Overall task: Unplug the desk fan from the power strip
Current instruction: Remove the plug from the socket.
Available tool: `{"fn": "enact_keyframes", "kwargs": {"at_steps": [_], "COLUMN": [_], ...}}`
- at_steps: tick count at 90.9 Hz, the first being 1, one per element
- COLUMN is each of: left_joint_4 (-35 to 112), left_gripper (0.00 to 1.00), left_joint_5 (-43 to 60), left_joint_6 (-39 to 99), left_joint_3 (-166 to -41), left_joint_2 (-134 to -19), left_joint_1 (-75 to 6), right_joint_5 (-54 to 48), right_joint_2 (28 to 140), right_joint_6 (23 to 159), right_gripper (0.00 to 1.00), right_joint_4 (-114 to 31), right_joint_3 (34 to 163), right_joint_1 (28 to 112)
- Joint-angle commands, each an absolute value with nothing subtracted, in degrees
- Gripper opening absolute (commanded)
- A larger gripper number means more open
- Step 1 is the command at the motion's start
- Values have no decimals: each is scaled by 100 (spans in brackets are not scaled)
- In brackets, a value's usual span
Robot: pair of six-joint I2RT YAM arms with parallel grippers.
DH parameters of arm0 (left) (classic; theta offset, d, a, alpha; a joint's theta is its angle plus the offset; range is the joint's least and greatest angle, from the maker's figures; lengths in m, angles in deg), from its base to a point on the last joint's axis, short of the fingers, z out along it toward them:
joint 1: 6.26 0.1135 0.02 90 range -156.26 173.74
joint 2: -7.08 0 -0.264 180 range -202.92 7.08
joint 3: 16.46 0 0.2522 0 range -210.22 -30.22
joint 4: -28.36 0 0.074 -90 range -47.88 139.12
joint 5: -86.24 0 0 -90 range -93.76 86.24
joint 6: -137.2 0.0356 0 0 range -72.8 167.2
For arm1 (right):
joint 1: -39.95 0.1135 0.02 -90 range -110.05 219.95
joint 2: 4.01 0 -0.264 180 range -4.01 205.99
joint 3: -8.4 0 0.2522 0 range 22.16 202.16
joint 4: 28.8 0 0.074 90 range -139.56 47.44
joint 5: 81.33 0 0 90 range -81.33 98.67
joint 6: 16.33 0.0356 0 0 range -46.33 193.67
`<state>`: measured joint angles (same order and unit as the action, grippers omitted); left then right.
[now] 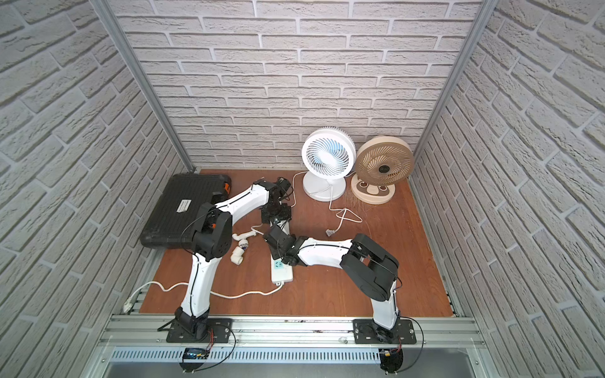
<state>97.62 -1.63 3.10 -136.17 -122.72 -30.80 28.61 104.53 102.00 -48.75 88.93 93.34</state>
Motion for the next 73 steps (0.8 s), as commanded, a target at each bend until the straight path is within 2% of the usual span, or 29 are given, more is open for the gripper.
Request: {"fn": "enact_keyframes", "kwargs": {"at_steps": [1,12,27,56,73], "left_joint_4": [10657,10639,10591,10549,10524], "left_gripper": [0,0,0,0,0], "left_joint_5": [243,308,407,489,503], "left_joint_6": [104,113,139,150,150], "left_joint_3": [-13083,-13103,-13111,-13117,-13096], "left_joint_2": [-12999,-13006,-13030,-13055,-13051], "left_joint_1": [-2960,-2963,-2957,-2963,-2966], "right_joint_5": [3097,3121,3256,4038,4059], "right_joint_2": [10446,10455,10537,10891,11056], "right_joint_6": [10266,10266,10262,10200,10224], "right_gripper": [21,11,6,3,3], "right_joint_4": [-4901,-4944,-5075,-5682,-5696], "right_joint_3": [9010,9040,9171,9812,9880], "right_joint_1": [9350,9352,9410,9777,9813]}}
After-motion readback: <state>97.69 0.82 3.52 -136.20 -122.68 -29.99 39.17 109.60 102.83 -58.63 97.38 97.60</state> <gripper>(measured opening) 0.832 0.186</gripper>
